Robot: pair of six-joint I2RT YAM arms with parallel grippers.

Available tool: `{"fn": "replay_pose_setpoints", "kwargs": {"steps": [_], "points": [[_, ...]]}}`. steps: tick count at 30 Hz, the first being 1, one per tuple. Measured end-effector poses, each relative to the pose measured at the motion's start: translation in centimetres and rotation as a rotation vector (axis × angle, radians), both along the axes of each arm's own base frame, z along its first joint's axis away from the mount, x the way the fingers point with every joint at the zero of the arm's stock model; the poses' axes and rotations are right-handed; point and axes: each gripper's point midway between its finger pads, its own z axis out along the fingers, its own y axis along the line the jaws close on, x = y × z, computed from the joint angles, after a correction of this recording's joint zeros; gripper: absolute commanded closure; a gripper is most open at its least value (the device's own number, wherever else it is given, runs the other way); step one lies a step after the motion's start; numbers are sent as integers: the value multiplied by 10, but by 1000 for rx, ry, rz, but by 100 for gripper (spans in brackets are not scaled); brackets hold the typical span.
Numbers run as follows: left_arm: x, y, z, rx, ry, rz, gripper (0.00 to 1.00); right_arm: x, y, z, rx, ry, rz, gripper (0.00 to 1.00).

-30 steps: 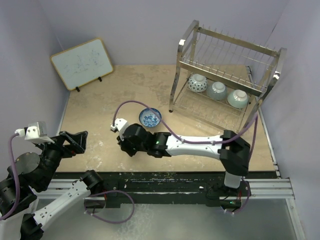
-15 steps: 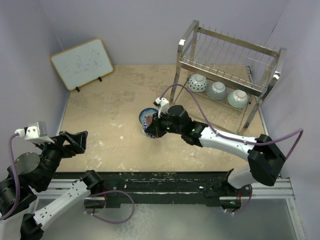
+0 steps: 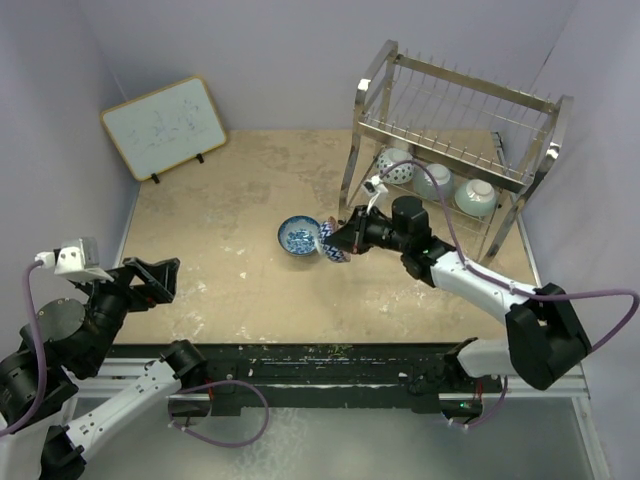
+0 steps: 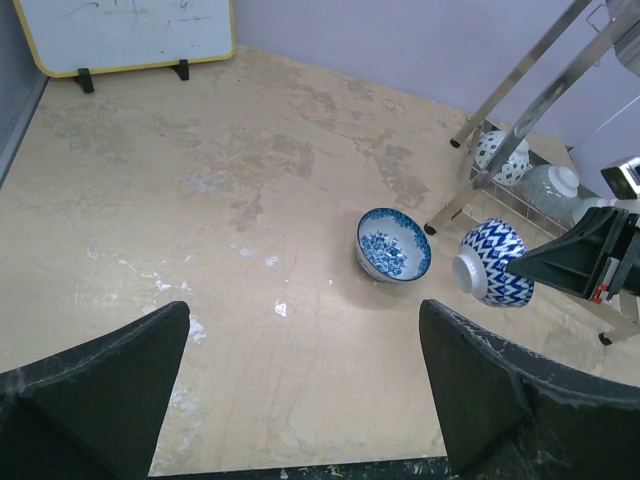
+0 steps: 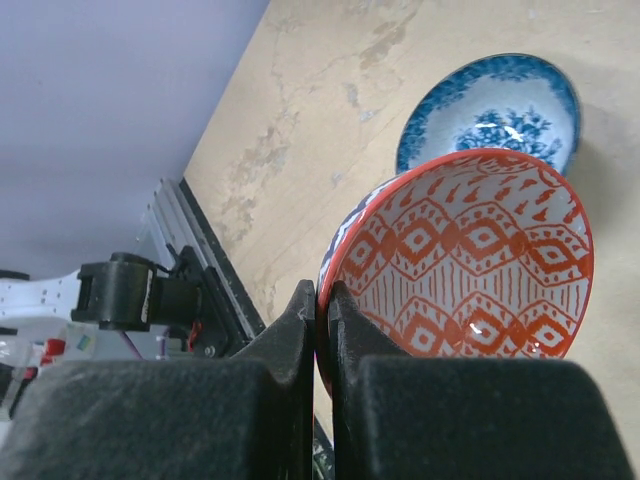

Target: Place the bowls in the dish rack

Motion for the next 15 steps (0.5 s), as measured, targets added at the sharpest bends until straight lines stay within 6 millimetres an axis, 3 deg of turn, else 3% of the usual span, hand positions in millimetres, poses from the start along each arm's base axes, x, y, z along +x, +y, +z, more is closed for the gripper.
{"fn": "replay_pose_setpoints", "kwargs": {"steps": [9,12,15], "points": [[4,-4,-1,17,15,-6,1,29,-27,-13,62,102,-30,100],[4,-5,-1,16,16,-10,1,34,-32,-14,92,128,-25,100],[4,-7,0,15,16,-16,1,52,-44,-10,162,155,-49,100]]}}
